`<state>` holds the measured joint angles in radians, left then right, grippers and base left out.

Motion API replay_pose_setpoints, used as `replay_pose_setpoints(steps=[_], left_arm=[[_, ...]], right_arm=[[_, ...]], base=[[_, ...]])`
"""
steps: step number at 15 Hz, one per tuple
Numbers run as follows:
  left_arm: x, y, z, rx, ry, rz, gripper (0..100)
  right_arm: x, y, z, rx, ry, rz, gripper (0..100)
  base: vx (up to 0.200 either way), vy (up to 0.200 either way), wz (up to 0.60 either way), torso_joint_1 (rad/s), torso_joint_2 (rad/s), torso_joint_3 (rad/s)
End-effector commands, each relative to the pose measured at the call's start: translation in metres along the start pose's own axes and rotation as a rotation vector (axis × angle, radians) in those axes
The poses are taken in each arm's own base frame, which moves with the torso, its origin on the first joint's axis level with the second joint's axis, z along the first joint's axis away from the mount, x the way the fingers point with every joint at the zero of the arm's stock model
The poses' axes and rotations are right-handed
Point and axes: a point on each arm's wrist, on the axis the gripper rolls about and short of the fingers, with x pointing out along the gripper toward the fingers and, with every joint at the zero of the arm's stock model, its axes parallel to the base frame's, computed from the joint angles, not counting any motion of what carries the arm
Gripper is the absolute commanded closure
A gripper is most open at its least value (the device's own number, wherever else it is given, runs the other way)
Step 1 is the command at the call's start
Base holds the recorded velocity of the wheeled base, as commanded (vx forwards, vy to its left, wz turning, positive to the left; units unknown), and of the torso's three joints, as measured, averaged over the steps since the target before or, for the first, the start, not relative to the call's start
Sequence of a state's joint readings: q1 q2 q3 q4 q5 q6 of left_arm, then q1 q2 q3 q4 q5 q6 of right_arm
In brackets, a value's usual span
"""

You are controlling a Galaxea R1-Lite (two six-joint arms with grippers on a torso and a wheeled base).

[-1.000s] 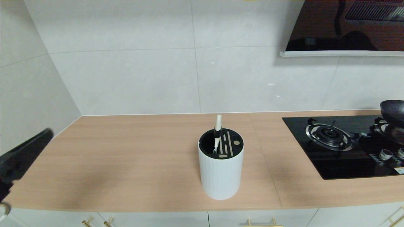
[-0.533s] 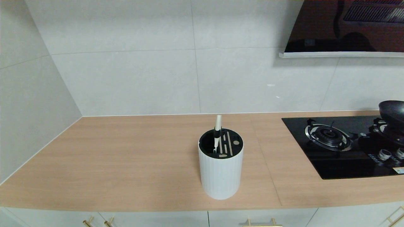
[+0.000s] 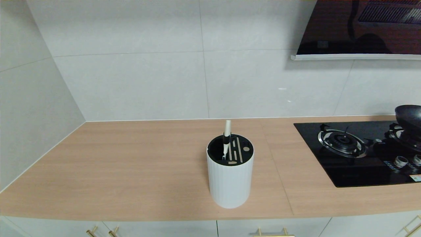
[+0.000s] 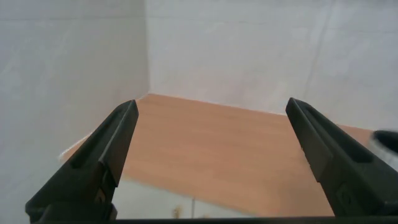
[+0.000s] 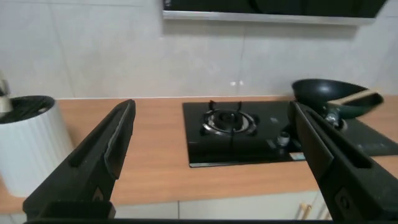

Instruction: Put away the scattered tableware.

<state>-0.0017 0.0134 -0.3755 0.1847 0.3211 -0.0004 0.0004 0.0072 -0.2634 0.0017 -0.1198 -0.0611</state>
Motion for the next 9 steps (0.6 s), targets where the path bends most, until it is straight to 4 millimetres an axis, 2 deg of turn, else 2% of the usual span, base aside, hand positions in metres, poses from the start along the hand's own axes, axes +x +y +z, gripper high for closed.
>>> replay_pose_setpoints(steps=[1, 3, 4, 9], left_arm=[[0.011, -0.005, -0.038, 0.031, 0.112, -0.031, 0], [0.020, -0.009, -0.067, 0.040, 0.158, -0.119, 0], [0.023, -0.011, -0.078, 0.041, 0.162, -0.147, 0], [0.023, -0.015, -0.085, 0.038, 0.176, -0.295, 0]], right_arm=[[0.009, 0.004, -0.035, 0.012, 0.052, 0.030, 0], [0.012, 0.007, -0.057, 0.008, 0.078, 0.084, 0], [0.012, 0.007, -0.059, 0.012, 0.097, 0.100, 0], [0.010, 0.008, -0.069, 0.010, 0.200, 0.138, 0]], base=[[0.000, 0.000, 0.00, 0.000, 0.00, 0.000], [0.000, 0.000, 0.00, 0.000, 0.00, 0.000], [0.000, 0.000, 0.00, 0.000, 0.00, 0.000], [0.000, 0.000, 0.00, 0.000, 0.00, 0.000]])
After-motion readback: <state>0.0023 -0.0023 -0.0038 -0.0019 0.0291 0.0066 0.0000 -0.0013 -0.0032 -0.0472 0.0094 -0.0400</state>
